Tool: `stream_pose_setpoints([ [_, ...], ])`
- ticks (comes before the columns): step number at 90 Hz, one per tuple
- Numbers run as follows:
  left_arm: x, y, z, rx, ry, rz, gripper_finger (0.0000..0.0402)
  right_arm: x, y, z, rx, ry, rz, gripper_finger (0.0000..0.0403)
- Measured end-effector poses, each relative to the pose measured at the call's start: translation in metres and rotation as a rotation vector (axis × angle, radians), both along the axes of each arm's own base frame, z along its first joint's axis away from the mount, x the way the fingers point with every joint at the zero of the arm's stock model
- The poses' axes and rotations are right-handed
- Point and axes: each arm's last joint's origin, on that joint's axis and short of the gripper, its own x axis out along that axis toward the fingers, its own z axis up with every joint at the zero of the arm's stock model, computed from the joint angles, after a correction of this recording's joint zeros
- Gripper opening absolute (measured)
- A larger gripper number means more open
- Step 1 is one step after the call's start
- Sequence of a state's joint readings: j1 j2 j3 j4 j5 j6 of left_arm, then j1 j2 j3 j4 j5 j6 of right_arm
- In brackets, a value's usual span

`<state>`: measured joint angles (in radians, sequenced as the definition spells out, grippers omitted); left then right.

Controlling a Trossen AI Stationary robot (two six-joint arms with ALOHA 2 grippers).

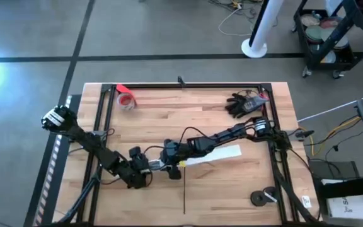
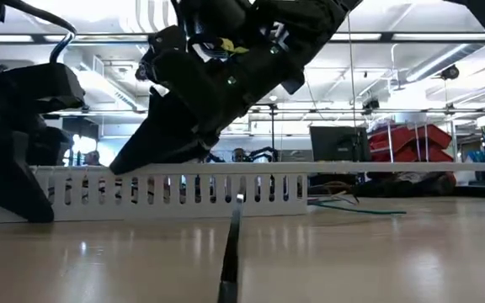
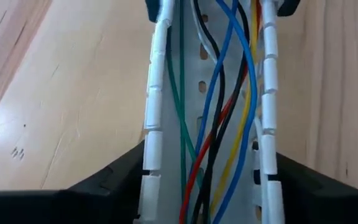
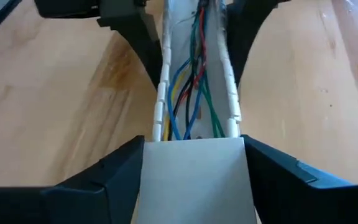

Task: Ziptie cables
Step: Close the cable duct

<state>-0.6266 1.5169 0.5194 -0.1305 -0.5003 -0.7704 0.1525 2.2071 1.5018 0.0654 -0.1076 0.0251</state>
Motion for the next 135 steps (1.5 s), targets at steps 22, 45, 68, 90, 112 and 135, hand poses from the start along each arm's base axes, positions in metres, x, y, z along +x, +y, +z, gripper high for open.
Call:
stream_pose_setpoints([
  [22,0.001,0.0,0.0,-0.007,-0.018,0.009,0.0226,-0.005,-0.001,0.012,-0.047,0.023,0.01,0.0287],
  [45,0.001,0.0,0.0,-0.009,-0.023,0.013,0.023,-0.012,-0.003,0.021,-0.091,0.083,-0.022,0.0306],
  [68,0.001,0.0,0.0,-0.007,-0.023,0.01,0.0222,-0.012,-0.005,0.017,-0.103,0.093,-0.066,0.0276],
  [90,0.001,0.0,0.0,-0.005,-0.023,0.008,0.023,-0.012,-0.005,0.017,-0.107,0.091,-0.061,0.0218],
  [112,0.001,0.0,0.0,-0.004,-0.027,0.01,0.0225,-0.011,-0.002,0.018,-0.099,0.077,-0.037,0.0198],
  [135,0.001,0.0,0.0,-0.003,-0.029,0.008,0.0224,-0.012,-0.001,0.02,-0.111,0.077,-0.032,0.02],
])
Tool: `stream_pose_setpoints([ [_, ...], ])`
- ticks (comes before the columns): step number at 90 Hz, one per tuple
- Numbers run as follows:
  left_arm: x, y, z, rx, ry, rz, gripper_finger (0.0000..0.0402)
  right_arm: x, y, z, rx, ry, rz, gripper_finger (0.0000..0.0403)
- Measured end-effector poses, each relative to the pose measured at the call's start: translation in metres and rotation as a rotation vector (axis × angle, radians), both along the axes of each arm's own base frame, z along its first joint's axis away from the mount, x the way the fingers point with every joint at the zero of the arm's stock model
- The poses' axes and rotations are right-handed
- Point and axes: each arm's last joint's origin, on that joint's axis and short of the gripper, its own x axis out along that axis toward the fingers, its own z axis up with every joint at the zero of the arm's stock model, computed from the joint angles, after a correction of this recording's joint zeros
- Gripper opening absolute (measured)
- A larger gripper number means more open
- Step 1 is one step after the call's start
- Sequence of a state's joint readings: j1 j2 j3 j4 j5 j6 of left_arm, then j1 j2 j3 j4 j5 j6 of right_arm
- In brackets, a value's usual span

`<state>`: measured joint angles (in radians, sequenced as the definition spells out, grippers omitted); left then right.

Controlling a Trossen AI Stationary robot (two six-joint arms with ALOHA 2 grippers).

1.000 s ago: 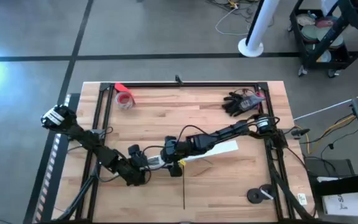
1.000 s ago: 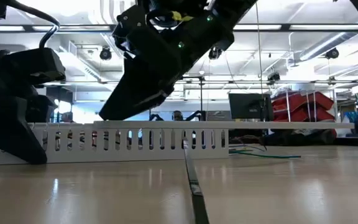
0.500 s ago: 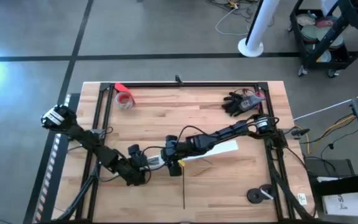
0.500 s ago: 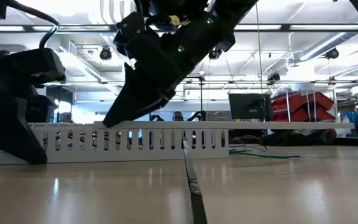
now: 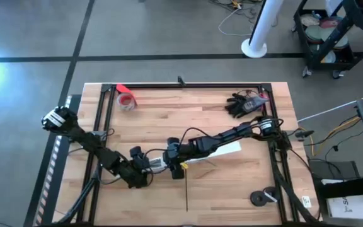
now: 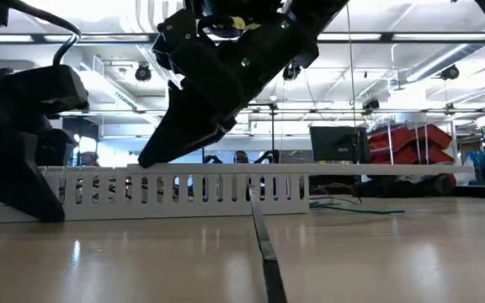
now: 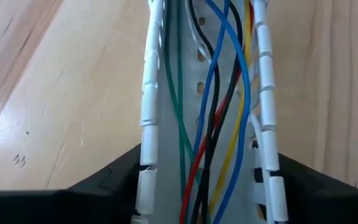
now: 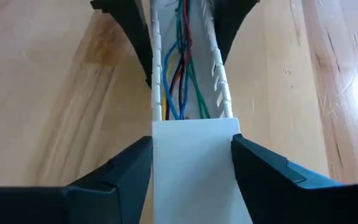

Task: Ziptie cables
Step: Close the cable duct

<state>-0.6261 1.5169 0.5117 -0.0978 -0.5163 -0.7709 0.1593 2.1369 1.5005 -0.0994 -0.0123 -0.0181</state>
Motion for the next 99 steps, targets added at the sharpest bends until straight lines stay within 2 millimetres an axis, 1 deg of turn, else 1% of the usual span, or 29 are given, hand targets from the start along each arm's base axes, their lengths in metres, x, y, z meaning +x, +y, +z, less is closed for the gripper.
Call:
stream_pose_setpoints([
  [8,0.0,0.0,0.0,0.001,0.0,-0.002,0.0222,-0.001,-0.001,0.003,0.0,0.01,0.0,0.0213],
  [18,0.0,0.0,0.0,0.001,-0.001,-0.001,0.0229,-0.001,-0.003,0.006,-0.017,0.027,-0.015,0.0241],
  [31,0.0,0.0,0.0,0.0,-0.001,0.0,0.0229,-0.002,-0.006,0.004,-0.018,0.044,-0.022,0.0278],
  [41,0.0,0.0,0.0,0.0,-0.001,-0.001,0.0222,-0.001,-0.006,-0.003,-0.007,0.06,-0.033,0.0289],
  [53,0.0,0.0,0.0,0.0,-0.001,0.0,0.0227,-0.001,-0.006,-0.004,-0.007,0.061,-0.034,0.0274],
  [62,0.0,0.0,0.0,-0.001,-0.001,0.001,0.0231,0.0,-0.006,-0.003,-0.005,0.053,-0.032,0.0245],
  [71,0.0,0.0,0.0,0.0,-0.001,-0.001,0.0227,0.0,-0.005,-0.003,-0.008,0.046,-0.021,0.0215],
  [84,0.0,0.0,0.0,0.002,-0.001,-0.002,0.0222,0.0,-0.004,-0.003,-0.006,0.043,-0.015,0.0215],
  [99,0.0,0.0,0.0,0.001,-0.003,0.0,0.0231,0.001,-0.002,-0.002,0.017,0.031,0.04,0.0215],
])
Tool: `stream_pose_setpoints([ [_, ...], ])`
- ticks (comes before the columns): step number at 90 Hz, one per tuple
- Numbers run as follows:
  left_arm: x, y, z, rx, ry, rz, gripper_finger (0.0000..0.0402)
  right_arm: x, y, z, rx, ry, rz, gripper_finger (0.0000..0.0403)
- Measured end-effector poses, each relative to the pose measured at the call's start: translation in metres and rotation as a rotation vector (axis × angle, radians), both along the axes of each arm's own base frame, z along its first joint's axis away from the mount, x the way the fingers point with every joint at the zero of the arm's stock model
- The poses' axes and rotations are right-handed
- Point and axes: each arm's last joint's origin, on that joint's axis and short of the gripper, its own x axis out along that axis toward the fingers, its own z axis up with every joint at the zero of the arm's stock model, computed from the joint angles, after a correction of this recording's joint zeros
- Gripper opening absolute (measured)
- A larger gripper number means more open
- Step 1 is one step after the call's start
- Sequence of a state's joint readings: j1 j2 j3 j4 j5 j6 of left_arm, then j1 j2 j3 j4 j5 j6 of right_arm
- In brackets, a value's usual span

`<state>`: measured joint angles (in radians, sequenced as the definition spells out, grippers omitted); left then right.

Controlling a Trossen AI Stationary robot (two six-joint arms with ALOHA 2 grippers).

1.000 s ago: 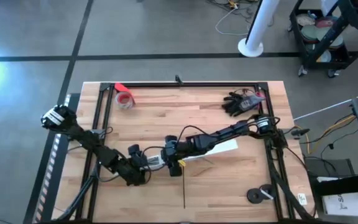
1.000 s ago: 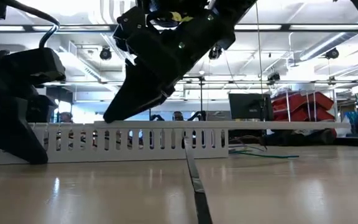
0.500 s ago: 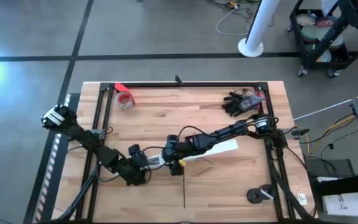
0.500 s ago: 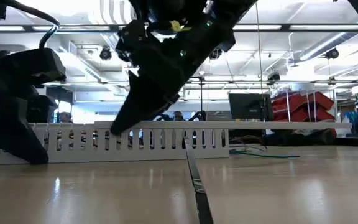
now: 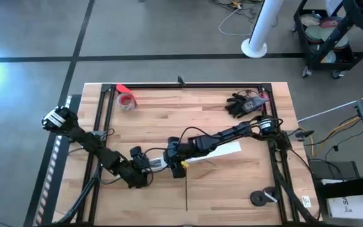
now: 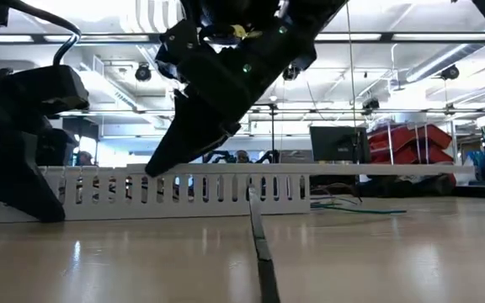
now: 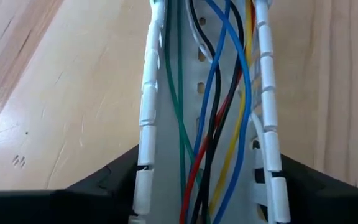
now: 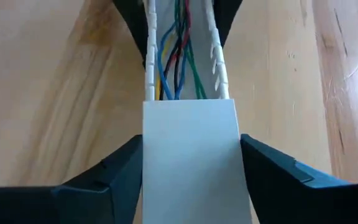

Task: Ziptie cables
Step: Close the cable duct

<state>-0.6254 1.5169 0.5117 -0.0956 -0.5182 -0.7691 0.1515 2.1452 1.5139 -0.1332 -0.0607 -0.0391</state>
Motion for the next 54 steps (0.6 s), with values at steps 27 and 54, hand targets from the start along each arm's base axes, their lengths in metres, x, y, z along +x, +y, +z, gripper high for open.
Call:
stream_pose_setpoints([
  [27,0.001,0.0,0.0,0.005,-0.005,-0.009,0.0224,0.004,-0.002,-0.003,0.022,-0.026,-0.086,0.0223],
  [54,0.001,0.0,0.0,0.005,-0.01,-0.011,0.0222,0.007,0.003,-0.011,0.06,-0.045,-0.04,0.0229],
])
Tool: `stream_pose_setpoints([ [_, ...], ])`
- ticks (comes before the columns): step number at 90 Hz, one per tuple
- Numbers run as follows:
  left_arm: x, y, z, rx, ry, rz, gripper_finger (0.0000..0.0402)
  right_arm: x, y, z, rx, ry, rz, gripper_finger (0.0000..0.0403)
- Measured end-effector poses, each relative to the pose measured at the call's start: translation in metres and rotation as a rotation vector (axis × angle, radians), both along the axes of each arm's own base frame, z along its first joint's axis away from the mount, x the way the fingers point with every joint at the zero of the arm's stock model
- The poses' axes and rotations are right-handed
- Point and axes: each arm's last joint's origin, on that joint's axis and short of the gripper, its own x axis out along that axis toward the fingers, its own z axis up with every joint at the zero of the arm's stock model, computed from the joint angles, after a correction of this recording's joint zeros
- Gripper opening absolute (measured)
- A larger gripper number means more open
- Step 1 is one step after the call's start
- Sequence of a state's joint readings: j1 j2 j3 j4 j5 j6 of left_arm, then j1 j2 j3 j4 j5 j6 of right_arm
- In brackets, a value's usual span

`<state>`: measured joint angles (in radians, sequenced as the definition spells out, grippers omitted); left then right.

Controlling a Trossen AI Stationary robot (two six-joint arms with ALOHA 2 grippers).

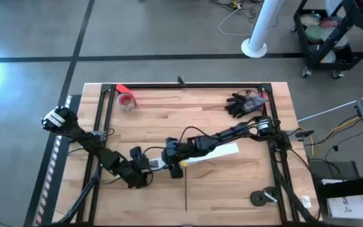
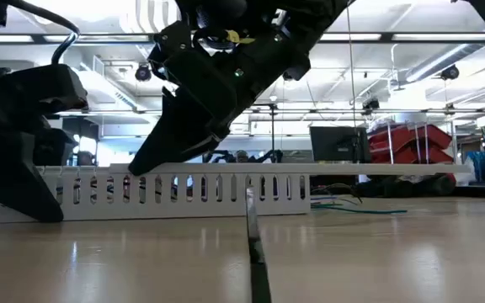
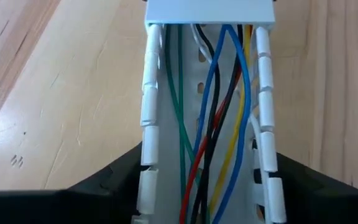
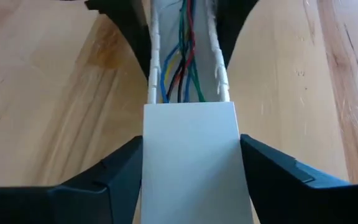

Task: Ziptie cables
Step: Close the cable duct

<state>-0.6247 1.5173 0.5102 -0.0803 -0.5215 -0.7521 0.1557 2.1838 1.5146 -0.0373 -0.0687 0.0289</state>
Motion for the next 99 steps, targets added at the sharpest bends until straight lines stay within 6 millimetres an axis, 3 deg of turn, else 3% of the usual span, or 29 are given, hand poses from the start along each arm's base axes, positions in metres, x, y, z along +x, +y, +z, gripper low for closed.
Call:
stream_pose_setpoints([
  [32,0.0,0.0,0.0,0.005,-0.006,-0.005,0.0223,0.002,-0.012,0.0,0.052,0.014,-0.131,0.0221],
  [62,0.001,0.0,0.001,0.006,-0.017,0.0,0.0228,0.005,-0.006,0.001,0.06,-0.034,-0.008,0.0218],
  [99,0.007,0.001,0.003,0.019,-0.063,0.004,0.0226,0.009,-0.01,0.004,0.066,-0.079,-0.122,0.0207],
])
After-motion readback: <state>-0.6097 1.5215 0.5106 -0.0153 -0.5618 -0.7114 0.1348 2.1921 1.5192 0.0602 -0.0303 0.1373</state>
